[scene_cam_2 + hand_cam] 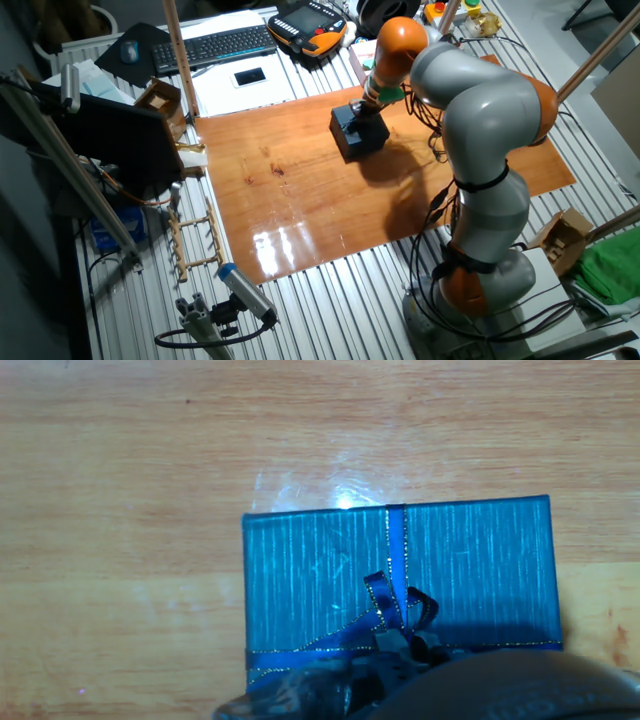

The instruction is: Take everything out of the gift box

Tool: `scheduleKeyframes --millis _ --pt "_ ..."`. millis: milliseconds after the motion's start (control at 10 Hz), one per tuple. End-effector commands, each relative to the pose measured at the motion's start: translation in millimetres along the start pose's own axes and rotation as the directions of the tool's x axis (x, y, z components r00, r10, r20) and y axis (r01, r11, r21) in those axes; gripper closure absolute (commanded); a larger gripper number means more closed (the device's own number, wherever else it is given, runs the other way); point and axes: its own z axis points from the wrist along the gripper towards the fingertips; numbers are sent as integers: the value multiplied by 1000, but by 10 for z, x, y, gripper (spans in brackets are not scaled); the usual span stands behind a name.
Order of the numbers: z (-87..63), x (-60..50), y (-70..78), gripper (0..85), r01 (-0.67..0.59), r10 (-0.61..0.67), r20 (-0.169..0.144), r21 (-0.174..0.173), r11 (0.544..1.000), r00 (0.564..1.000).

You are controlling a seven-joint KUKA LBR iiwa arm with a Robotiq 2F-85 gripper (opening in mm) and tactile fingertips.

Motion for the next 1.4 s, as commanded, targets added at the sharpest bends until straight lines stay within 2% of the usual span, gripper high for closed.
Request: scheduleKeyframes --millis 0,200,700,900,1300 --pt "-54 -2 -33 840 4 -4 -5 3 1000 1000" --pt "-192 -30 -182 840 19 -19 -10 9 1000 1000" --pt "-489 -75 -701 840 56 -56 -19 13 998 998" --pt "-519 -50 -853 840 63 -63 -16 24 998 998" --pt "-430 31 -1079 840 68 -68 -8 43 997 998"
